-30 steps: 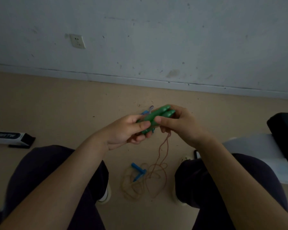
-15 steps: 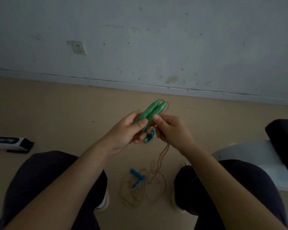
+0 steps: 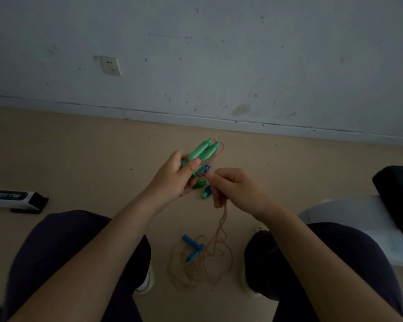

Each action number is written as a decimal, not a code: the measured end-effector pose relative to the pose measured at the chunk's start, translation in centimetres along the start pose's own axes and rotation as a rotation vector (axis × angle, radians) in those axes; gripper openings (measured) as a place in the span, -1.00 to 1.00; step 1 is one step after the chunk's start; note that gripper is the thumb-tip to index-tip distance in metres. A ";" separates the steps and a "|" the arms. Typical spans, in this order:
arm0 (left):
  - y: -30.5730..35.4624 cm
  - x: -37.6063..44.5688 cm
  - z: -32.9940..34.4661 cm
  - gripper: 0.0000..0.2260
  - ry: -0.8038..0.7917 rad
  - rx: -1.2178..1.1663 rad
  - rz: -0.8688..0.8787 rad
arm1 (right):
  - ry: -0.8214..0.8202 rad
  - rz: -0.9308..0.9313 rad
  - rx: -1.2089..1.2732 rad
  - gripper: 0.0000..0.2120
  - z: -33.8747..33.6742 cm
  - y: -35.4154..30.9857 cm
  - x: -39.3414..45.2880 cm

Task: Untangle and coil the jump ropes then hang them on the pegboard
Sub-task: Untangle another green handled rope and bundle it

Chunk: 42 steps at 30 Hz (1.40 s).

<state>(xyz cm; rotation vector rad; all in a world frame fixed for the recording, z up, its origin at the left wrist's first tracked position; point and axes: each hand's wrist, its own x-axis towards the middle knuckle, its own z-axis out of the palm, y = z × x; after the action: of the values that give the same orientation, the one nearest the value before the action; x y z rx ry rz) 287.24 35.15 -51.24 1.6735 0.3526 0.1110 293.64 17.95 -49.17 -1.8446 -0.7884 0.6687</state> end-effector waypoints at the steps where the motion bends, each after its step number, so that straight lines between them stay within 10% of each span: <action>1: -0.1 0.2 -0.2 -0.89 0.005 0.010 -0.009 | 0.001 -0.001 0.037 -0.63 -0.2 -0.2 -0.1; 6: -1.0 0.5 -1.0 -0.91 -0.032 0.076 0.029 | -0.008 0.049 0.208 -0.79 -2.2 -0.5 -0.6; 13: -1.1 0.6 -0.8 -0.83 0.073 -0.005 0.104 | -0.038 0.190 -0.154 -0.77 -2.7 0.1 -0.6; 23: -0.8 0.4 -0.1 -0.90 0.116 0.199 0.107 | 0.113 -0.055 -0.123 -0.84 -2.2 -0.3 -0.4; 33: 0.9 -0.9 -0.5 -0.89 -0.501 0.093 -0.088 | 0.224 -0.214 -0.294 -0.93 -2.3 -0.5 -0.2; 42: 0.8 -1.0 -0.2 -0.88 -0.577 0.068 -0.060 | 0.264 -0.180 -0.320 -0.82 -1.5 0.5 0.6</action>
<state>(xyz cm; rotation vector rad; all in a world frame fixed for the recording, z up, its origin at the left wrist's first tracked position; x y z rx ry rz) 286.38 35.03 -50.31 1.6780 -0.0313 -0.4269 295.25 17.43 -49.12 -2.0639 -0.9091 0.1843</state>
